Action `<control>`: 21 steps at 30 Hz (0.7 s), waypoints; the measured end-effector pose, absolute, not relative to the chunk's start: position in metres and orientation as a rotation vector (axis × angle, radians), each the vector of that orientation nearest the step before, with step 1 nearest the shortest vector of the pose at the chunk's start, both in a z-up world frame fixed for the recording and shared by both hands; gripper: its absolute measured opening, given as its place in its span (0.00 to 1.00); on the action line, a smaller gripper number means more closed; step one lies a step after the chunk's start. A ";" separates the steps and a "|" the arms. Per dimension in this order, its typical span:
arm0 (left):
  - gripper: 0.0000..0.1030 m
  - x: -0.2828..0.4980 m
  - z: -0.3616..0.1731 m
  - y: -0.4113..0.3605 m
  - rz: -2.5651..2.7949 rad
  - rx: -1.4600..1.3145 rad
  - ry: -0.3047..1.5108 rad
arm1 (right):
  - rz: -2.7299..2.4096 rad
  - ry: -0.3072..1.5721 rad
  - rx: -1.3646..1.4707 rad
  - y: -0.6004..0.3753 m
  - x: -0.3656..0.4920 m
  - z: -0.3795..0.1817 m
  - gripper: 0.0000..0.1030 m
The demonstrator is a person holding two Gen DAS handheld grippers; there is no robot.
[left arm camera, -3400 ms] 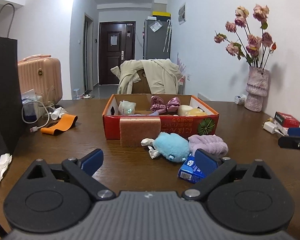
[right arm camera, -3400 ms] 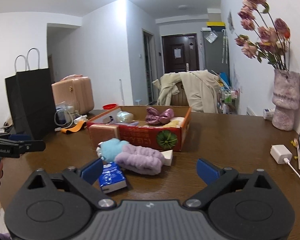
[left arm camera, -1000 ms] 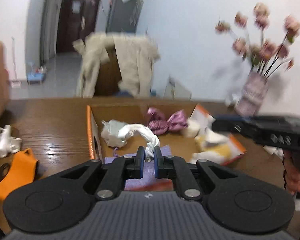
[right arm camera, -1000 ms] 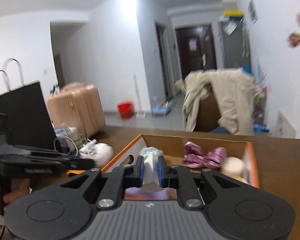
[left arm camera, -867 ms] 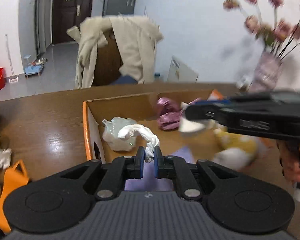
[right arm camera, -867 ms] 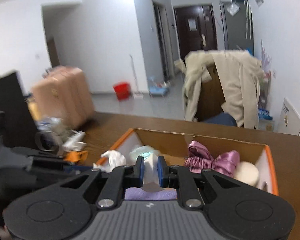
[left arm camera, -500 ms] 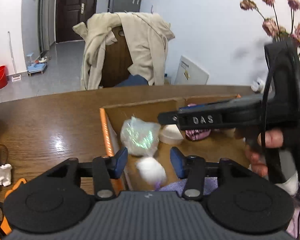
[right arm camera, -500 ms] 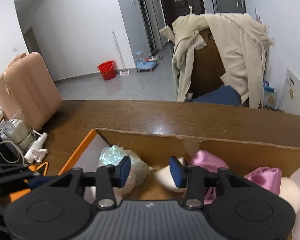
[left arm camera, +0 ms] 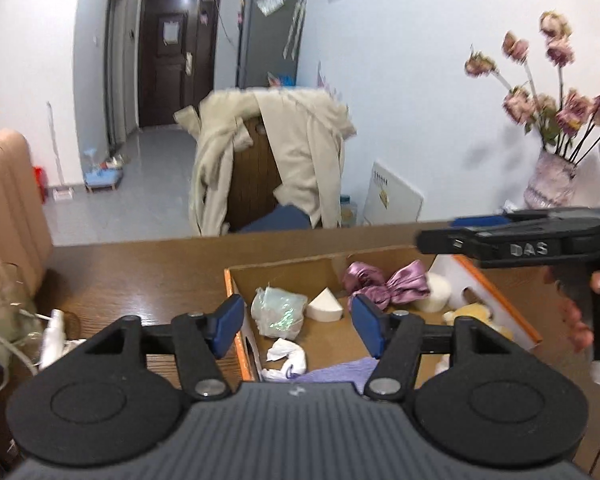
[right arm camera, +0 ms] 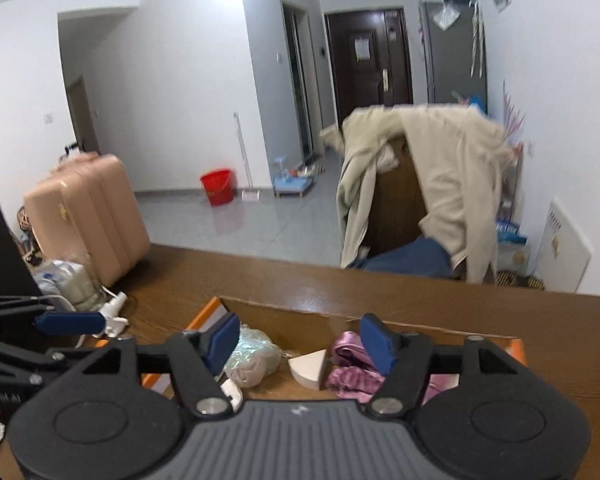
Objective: Organize soft objects
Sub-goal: 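Bring both tools back to the items on the table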
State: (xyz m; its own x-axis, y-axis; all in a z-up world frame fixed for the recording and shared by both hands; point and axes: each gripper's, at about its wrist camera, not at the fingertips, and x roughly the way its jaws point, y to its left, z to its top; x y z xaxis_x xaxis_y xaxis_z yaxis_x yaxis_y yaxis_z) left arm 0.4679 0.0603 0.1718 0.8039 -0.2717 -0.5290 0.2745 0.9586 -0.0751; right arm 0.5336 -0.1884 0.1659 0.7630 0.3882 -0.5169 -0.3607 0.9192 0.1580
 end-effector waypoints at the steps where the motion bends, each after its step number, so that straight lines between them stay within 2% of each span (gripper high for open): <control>1: 0.67 0.451 0.178 0.057 -0.283 0.007 0.540 | 0.407 0.557 0.047 -0.196 0.521 0.172 0.66; 2: 0.68 0.437 0.183 0.055 -0.276 0.010 0.518 | 0.409 0.540 0.042 -0.203 0.505 0.178 0.68; 7: 0.90 0.351 0.193 0.042 -0.290 0.019 0.390 | 0.433 0.453 0.026 -0.239 0.419 0.190 0.82; 16: 0.95 0.235 0.154 0.027 -0.273 -0.038 0.326 | 0.448 0.333 -0.023 -0.282 0.260 0.157 0.88; 21: 0.98 0.183 0.121 0.023 -0.294 -0.034 0.290 | 0.423 0.353 -0.049 -0.286 0.204 0.118 0.88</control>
State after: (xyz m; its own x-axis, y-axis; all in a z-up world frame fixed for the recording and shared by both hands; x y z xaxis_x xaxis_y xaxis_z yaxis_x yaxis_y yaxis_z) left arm 0.1827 0.0232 0.1214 0.9160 -0.2903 -0.2768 0.2806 0.9569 -0.0749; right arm 0.2039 -0.2857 0.1176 0.8522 0.3932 -0.3451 -0.4099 0.9118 0.0266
